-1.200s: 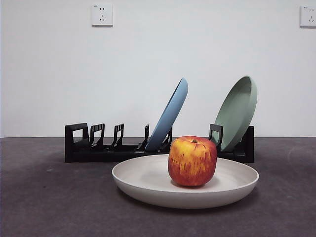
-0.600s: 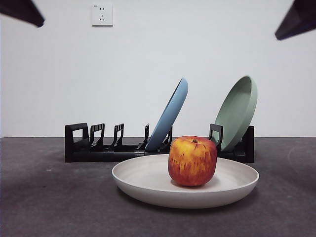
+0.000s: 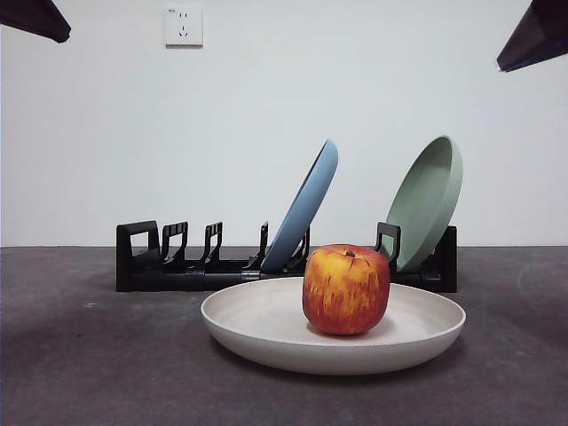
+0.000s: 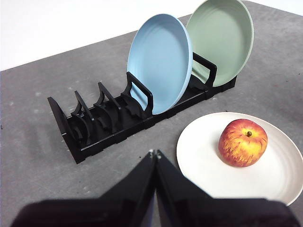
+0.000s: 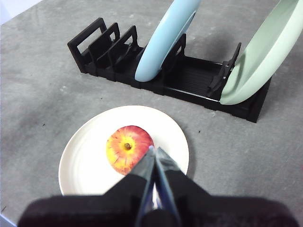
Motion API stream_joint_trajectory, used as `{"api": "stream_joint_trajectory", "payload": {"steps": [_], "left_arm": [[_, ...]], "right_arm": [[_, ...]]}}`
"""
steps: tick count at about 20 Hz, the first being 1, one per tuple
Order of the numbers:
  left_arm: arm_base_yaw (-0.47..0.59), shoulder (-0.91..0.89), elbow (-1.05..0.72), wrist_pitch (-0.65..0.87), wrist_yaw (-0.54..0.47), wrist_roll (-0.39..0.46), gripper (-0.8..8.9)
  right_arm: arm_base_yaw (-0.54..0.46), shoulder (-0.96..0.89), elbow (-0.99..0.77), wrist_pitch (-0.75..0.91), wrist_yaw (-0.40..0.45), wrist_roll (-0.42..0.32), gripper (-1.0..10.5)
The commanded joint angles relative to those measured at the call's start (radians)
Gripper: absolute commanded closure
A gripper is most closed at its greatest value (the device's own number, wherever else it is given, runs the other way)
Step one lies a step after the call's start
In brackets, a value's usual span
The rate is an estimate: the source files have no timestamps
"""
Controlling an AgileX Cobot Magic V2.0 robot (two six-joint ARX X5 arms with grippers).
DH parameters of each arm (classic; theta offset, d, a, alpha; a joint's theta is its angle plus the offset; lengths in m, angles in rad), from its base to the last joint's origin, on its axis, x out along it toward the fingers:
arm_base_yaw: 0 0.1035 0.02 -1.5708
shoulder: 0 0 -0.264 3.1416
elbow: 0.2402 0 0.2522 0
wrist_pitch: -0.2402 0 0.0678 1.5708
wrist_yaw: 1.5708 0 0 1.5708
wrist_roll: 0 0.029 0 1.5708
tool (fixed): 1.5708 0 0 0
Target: Take the yellow plate from the plate rack,put the plate on the table,take the apple from the table,put the apple in the plate
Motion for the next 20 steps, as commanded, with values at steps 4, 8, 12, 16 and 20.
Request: {"api": "stream_joint_trajectory", "payload": {"steps": [4, 8, 12, 16, 20], "left_arm": [[0.131, -0.092, -0.002, -0.023, 0.035, 0.048, 8.16], [0.389, -0.22, -0.035, 0.005, 0.13, 0.062, 8.16], [0.571, -0.389, -0.203, 0.11, 0.139, 0.084, 8.16], [0.693, -0.564, -0.411, 0.177, 0.188, 0.083, 8.16], [0.755, -0.587, -0.534, 0.241, 0.232, 0.053, 8.16]], "right_arm": [[0.002, -0.002, -0.007, 0.001, 0.002, 0.01, 9.6], [0.002, -0.001, -0.007, 0.001, 0.002, 0.01, 9.6], [0.001, -0.002, -0.007, 0.001, 0.002, 0.01, 9.6], [0.002, -0.001, -0.007, 0.001, 0.002, 0.01, 9.6], [0.002, -0.002, -0.007, 0.0, 0.002, 0.01, 9.6]]}}
